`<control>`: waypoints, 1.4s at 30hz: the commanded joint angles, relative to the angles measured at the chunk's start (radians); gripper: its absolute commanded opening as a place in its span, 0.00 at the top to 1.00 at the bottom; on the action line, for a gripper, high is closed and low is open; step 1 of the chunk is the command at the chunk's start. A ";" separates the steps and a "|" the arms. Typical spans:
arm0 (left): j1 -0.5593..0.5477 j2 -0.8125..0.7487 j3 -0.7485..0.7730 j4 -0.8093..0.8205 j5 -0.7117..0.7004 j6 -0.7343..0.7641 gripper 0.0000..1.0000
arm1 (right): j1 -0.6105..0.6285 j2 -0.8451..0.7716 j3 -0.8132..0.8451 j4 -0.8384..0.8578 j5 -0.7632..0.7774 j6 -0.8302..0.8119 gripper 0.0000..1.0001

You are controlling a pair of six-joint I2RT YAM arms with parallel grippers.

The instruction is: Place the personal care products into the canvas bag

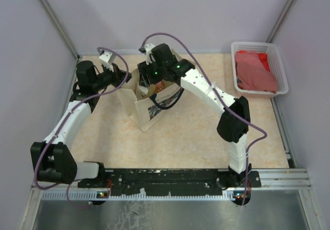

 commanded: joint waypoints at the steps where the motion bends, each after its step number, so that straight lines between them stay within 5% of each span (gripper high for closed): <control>1: 0.004 -0.011 0.013 0.066 0.021 -0.003 1.00 | 0.012 -0.091 -0.050 0.182 0.012 0.015 1.00; 16: 0.004 0.009 0.042 0.039 0.013 0.012 1.00 | 0.108 0.019 0.032 0.042 0.200 -0.172 0.98; 32: 0.004 0.022 0.063 0.032 0.001 0.015 1.00 | 0.087 0.041 0.204 -0.068 0.149 -0.122 0.06; 42: 0.003 0.040 0.087 0.021 -0.022 0.026 1.00 | -0.081 -0.043 0.272 -0.109 0.279 -0.121 0.01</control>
